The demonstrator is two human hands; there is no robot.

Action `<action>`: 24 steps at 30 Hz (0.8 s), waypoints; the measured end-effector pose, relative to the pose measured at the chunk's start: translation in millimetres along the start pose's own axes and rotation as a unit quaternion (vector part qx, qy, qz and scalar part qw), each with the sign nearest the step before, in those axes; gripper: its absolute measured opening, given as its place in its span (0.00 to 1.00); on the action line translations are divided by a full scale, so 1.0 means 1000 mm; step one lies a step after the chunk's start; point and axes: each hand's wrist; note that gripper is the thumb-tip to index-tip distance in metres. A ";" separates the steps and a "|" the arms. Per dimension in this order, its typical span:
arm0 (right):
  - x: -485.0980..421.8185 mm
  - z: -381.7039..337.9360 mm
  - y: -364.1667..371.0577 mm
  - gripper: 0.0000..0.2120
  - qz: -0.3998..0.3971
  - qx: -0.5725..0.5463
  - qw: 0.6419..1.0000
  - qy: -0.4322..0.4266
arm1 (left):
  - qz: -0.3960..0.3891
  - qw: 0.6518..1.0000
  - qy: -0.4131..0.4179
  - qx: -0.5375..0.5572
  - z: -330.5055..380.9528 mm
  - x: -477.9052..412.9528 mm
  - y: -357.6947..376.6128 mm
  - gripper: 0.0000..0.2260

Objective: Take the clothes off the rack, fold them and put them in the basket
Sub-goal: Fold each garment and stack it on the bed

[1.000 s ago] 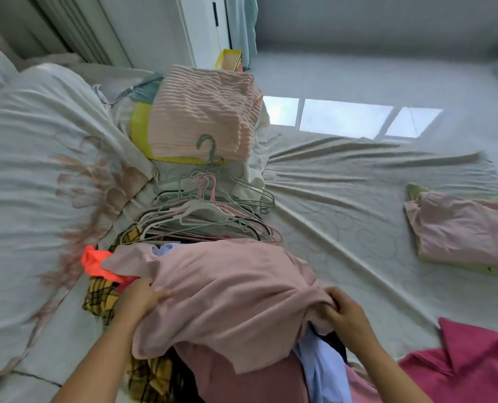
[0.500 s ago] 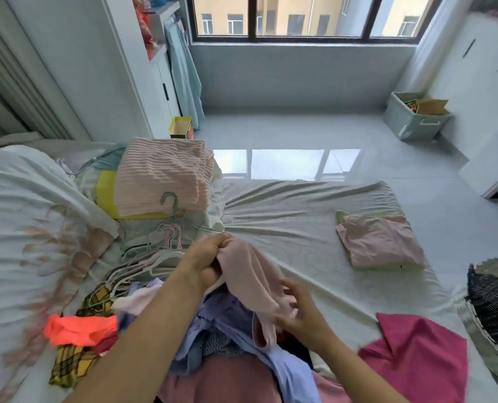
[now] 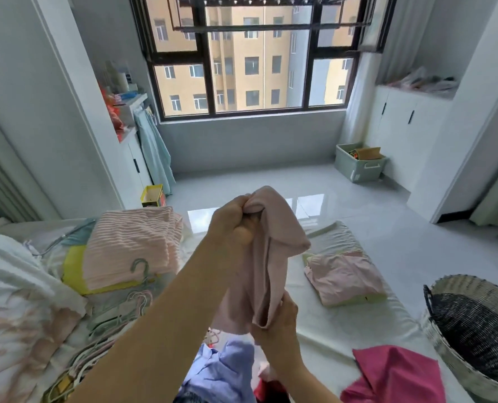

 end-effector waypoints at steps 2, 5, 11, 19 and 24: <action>-0.014 0.004 -0.027 0.13 0.019 -0.020 1.000 -0.010 | 0.010 0.999 0.036 0.014 0.005 0.001 0.014 0.10; -0.046 0.007 -0.092 0.06 0.038 -0.092 0.995 0.000 | 0.043 0.993 0.112 0.020 0.021 -0.003 0.016 0.20; -0.107 -0.043 -0.217 0.13 0.058 -0.035 0.995 -0.072 | 0.160 0.979 0.084 -0.094 0.026 -0.018 -0.031 0.09; -0.147 -0.095 -0.278 0.18 0.003 0.079 0.980 -0.181 | 0.140 0.909 0.107 -0.379 -0.036 -0.002 -0.015 0.14; -0.163 -0.120 -0.310 0.12 0.021 0.025 0.979 -0.202 | 0.099 0.572 0.171 -0.796 -0.123 0.006 0.000 0.42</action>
Point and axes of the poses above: each hand's wrist, its own x-axis away from the middle knuckle, its own y-axis out of the palm, z = x × y, and after that the axes turned 5 degrees about -y, right-handed
